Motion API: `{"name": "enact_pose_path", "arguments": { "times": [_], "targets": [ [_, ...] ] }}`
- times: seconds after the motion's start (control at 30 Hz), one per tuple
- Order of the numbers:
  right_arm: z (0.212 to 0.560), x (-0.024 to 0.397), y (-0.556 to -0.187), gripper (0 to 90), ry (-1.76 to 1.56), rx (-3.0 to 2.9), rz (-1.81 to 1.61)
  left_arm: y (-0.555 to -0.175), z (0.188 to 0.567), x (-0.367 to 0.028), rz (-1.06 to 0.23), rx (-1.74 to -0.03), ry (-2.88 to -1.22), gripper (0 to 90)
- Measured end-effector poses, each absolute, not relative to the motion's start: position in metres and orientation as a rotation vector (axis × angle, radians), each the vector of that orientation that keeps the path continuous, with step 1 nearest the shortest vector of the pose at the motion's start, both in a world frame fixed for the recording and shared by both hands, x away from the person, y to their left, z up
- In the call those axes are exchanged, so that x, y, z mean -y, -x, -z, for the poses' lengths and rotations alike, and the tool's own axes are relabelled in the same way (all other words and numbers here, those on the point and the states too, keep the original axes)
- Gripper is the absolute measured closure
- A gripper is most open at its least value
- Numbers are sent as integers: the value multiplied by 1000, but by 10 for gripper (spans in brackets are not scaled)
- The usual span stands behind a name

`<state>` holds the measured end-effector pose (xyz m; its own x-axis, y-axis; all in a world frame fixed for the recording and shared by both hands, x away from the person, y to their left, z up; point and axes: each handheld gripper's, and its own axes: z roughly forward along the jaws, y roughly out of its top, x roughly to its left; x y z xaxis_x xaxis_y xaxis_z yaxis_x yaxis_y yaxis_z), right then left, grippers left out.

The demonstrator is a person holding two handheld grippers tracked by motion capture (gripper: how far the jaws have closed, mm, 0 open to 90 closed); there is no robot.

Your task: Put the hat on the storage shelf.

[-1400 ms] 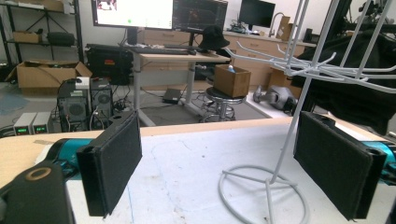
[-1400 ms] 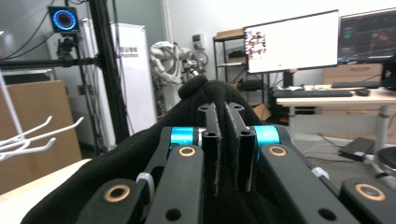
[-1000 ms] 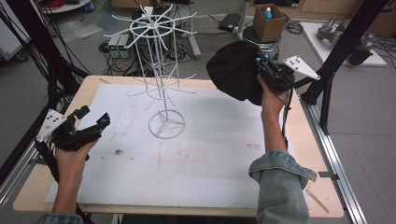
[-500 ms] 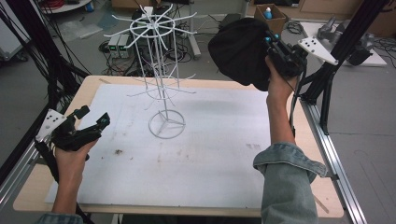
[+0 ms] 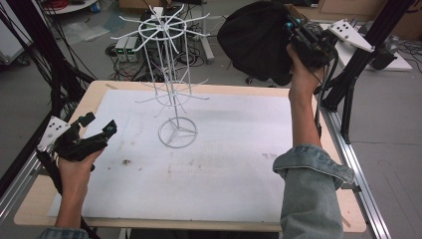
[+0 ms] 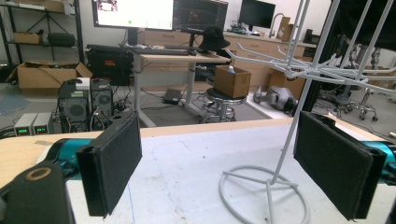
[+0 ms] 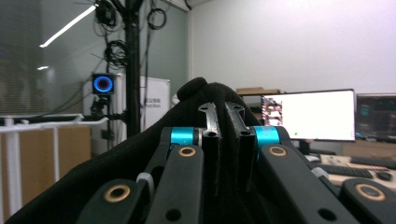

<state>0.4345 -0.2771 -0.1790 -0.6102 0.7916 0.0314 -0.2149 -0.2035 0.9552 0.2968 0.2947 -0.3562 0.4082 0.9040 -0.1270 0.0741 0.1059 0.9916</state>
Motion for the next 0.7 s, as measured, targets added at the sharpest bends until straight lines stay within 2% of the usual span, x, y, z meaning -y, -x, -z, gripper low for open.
{"name": "enact_pose_path", "arguments": {
  "times": [0.53, 0.7],
  "targets": [
    [151, 277, -435, 860, -651, -1362, -1904, -293, 356, -293, -791, -968, -1355, 156],
    [146, 282, -436, 860, -674, -1352, -1947, -282, 353, -291, -833, -937, -1364, 160]
  ]
}}
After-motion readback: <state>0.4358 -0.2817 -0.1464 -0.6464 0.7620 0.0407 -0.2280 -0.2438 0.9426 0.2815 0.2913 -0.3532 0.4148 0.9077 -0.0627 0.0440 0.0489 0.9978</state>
